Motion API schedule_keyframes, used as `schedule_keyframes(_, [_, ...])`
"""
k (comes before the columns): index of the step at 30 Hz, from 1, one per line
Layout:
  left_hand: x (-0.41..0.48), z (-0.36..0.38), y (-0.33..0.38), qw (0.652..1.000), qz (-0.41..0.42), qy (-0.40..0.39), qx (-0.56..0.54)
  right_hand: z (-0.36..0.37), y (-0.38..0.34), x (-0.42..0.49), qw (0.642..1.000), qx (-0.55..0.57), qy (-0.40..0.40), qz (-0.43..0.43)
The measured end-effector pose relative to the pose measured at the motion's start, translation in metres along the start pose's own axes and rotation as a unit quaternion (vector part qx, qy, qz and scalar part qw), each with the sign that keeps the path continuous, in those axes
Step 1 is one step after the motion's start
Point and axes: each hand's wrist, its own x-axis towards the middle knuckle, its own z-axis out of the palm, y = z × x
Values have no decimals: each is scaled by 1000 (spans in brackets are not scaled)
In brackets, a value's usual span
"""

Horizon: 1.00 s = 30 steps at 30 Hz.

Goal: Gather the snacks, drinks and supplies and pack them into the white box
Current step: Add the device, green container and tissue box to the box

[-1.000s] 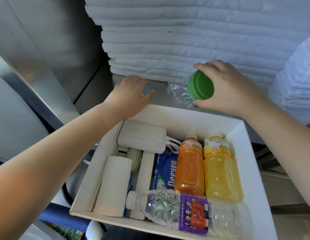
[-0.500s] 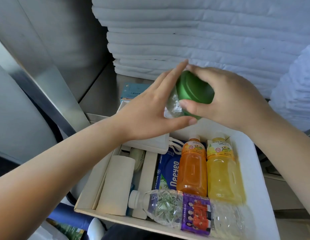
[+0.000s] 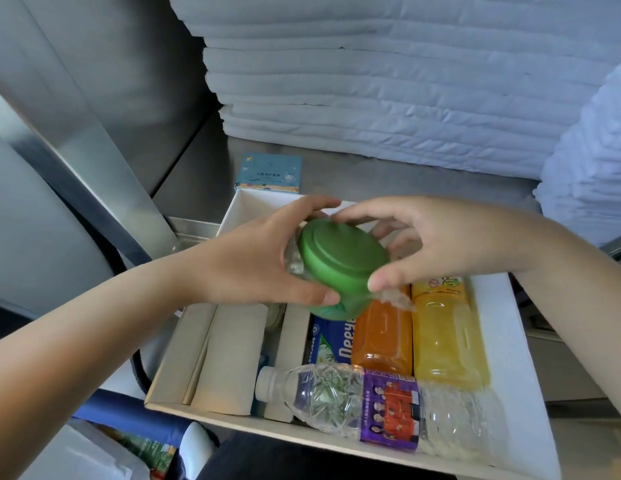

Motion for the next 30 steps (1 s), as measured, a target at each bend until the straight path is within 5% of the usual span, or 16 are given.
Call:
schedule_keyframes(6, [-17,17,-8,984,-18,-52,168,34,7,13,998,-61,-31,-4])
schedule_keyframes(15, [-27,25,-11,945,38,-18,324,44,-4,14,988,-151,-14,-30])
schedule_keyframes(22, [-34,37,-20,869,61,-24,490,64,-5,18,962,-269,-12,-54])
schedule_keyframes(27, [-38,27,-14,830,84,16,551,52,-3,14,977,-210,1,-31])
schedule_keyframes(30, [-42,15,-9,863,99,7,495,41,1,8,986,-165,14,4])
